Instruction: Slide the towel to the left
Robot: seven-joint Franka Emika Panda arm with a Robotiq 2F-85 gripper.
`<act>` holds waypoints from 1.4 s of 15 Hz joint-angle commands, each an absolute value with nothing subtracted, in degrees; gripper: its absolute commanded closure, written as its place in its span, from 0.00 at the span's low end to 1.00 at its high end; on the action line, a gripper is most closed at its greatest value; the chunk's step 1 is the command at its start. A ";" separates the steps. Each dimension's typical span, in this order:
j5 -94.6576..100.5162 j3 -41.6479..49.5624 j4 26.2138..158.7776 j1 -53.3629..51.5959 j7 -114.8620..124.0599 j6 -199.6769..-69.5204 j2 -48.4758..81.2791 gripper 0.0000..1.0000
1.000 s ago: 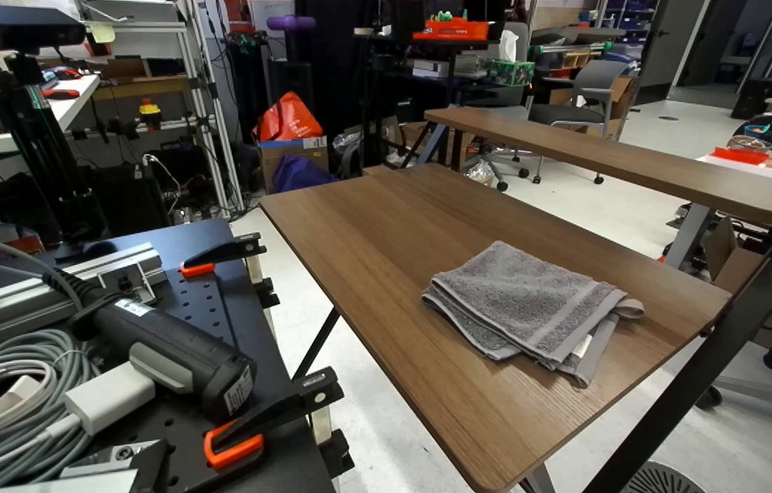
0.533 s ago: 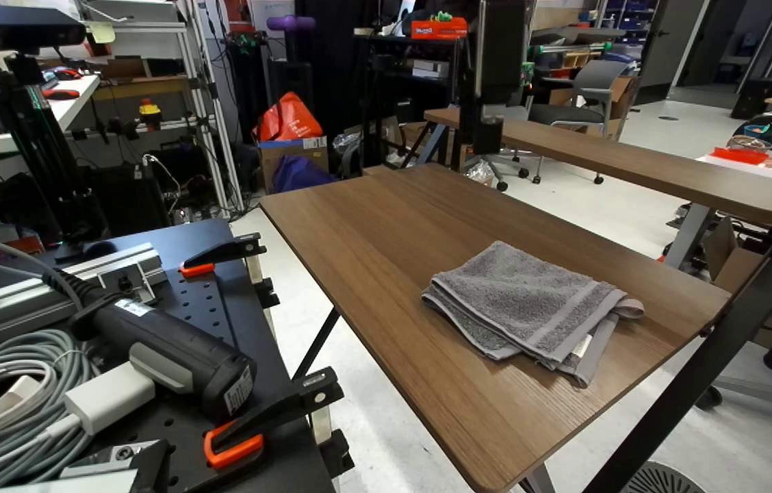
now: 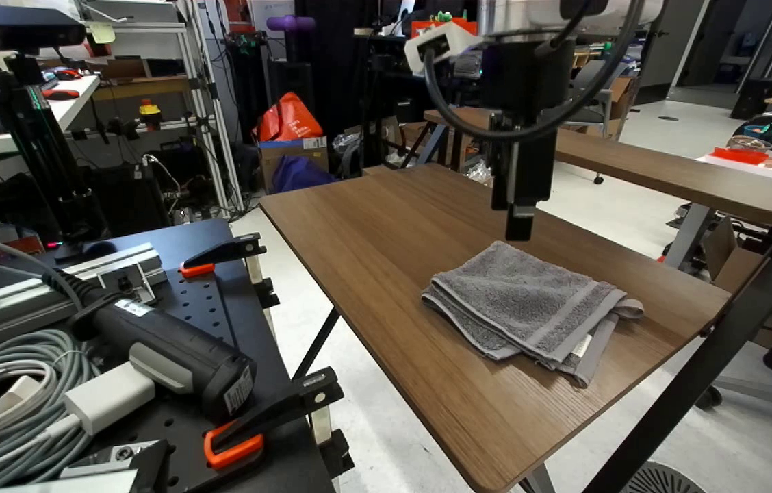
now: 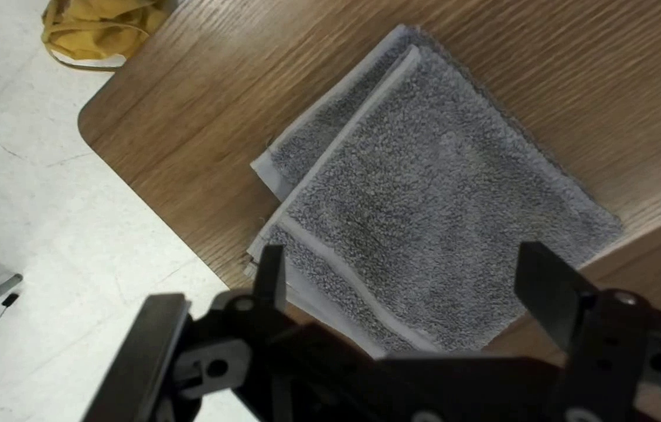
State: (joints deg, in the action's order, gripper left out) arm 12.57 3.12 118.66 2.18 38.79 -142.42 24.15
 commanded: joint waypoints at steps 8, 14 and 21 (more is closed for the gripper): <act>0.59 6.87 111.66 1.24 36.00 -147.45 35.58 0.00; -1.04 7.88 110.06 -0.23 37.18 -148.32 40.32 0.00; 0.14 8.68 113.78 -5.64 37.56 -152.09 41.90 0.00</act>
State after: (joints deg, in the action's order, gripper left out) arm 0.70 7.75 111.58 -2.19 37.55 -148.99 41.21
